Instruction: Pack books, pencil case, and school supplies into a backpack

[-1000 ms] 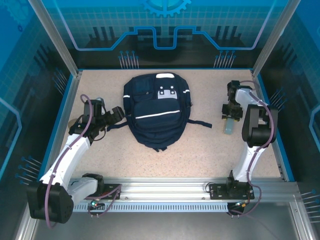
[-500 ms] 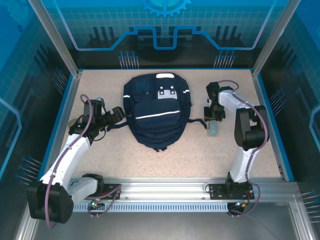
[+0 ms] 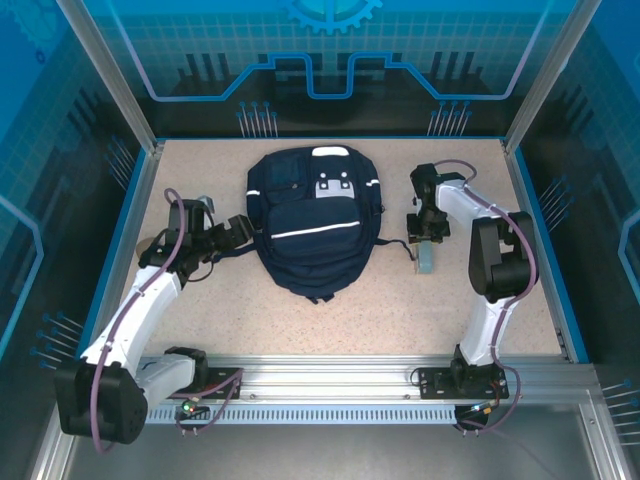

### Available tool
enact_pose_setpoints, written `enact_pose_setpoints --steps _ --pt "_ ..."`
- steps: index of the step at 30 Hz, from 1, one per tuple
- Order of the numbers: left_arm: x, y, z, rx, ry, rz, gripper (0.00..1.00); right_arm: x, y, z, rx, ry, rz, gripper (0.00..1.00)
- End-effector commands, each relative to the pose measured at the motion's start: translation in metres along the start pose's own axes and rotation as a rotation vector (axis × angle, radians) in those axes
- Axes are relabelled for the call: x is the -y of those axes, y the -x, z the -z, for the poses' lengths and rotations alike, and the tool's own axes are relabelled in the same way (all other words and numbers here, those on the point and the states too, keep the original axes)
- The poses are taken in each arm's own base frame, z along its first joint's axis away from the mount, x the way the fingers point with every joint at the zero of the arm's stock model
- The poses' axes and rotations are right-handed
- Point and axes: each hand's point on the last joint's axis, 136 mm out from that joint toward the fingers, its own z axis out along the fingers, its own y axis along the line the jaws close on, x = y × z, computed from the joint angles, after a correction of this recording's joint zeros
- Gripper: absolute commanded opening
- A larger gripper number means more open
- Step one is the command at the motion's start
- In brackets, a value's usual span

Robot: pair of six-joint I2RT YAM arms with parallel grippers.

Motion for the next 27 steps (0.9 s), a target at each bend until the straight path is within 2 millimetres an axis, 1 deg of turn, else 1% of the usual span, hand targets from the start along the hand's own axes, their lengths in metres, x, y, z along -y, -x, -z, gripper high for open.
enact_pose_setpoints --steps 1,4,7,10,13,16,18,22,24,27 --pt "0.017 -0.004 0.003 -0.044 -0.071 -0.052 0.99 -0.003 -0.005 0.015 0.027 0.003 0.007 0.28" --pt "0.031 -0.008 0.003 -0.06 -0.098 -0.11 0.99 -0.004 -0.002 0.029 0.08 0.018 0.0 0.26" --pt "0.055 -0.018 0.001 -0.084 -0.146 -0.212 0.99 -0.007 0.002 0.051 0.155 0.053 -0.014 0.25" --pt "0.082 -0.031 -0.002 -0.108 -0.182 -0.361 0.99 -0.014 0.003 0.073 0.219 0.122 -0.034 0.25" --pt "0.106 -0.045 -0.007 -0.132 -0.209 -0.502 0.97 -0.024 -0.001 0.092 0.261 0.208 -0.051 0.25" --pt "0.125 -0.063 -0.016 -0.18 -0.229 -0.642 0.94 -0.034 -0.007 0.105 0.279 0.292 -0.056 0.25" --pt "0.133 -0.073 -0.023 -0.21 -0.224 -0.746 0.92 -0.039 -0.01 0.111 0.283 0.333 -0.058 0.25" --pt "0.145 -0.096 -0.044 -0.303 -0.204 -0.944 0.88 -0.047 -0.016 0.117 0.28 0.387 -0.06 0.25" --pt "0.147 -0.1 -0.057 -0.336 -0.169 -1.006 0.85 -0.048 -0.018 0.118 0.284 0.402 -0.062 0.25" --pt "0.15 -0.105 -0.078 -0.374 -0.128 -1.073 0.79 -0.05 -0.019 0.12 0.288 0.417 -0.064 0.25"
